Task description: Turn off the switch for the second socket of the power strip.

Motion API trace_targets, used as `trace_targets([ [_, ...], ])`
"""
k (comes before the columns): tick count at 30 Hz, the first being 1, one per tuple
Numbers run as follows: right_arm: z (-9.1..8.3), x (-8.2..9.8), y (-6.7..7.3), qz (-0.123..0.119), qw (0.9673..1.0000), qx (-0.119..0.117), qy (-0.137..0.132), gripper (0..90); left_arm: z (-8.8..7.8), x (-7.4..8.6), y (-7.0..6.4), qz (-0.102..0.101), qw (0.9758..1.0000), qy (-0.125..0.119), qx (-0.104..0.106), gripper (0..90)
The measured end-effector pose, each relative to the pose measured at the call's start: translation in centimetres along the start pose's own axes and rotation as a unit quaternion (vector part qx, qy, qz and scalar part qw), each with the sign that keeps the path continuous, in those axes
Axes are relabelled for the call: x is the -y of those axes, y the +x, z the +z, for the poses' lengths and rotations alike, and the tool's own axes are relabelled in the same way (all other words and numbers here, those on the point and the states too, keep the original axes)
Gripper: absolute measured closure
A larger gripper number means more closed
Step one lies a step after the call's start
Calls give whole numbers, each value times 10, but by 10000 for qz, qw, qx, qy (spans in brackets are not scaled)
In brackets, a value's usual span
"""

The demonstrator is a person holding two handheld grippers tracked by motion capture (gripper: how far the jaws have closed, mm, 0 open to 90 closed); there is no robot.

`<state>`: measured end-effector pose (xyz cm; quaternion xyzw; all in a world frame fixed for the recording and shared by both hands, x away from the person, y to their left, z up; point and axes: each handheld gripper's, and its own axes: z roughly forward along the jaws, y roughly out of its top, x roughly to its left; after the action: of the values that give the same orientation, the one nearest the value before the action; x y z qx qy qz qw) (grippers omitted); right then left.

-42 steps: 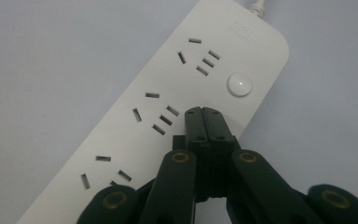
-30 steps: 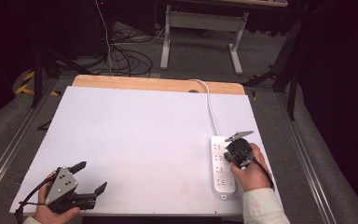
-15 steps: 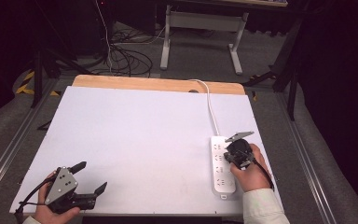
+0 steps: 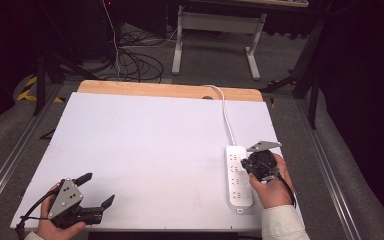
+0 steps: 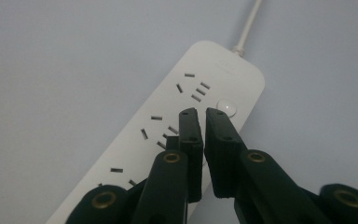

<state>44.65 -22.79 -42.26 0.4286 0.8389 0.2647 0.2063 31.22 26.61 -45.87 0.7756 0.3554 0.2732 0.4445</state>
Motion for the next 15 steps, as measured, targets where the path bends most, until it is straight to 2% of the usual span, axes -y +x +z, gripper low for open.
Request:
trace_targets([
  [10, -23, -7, -2, 23, 9995, -20, -321, 849, 1, 0, 0, -13, 10000, -2, -12, 90],
  [15, -25, -8, -1, -5, 9995, 1, -329, 850, 1, 0, 0, -11, 10000, 0, -11, 90],
])
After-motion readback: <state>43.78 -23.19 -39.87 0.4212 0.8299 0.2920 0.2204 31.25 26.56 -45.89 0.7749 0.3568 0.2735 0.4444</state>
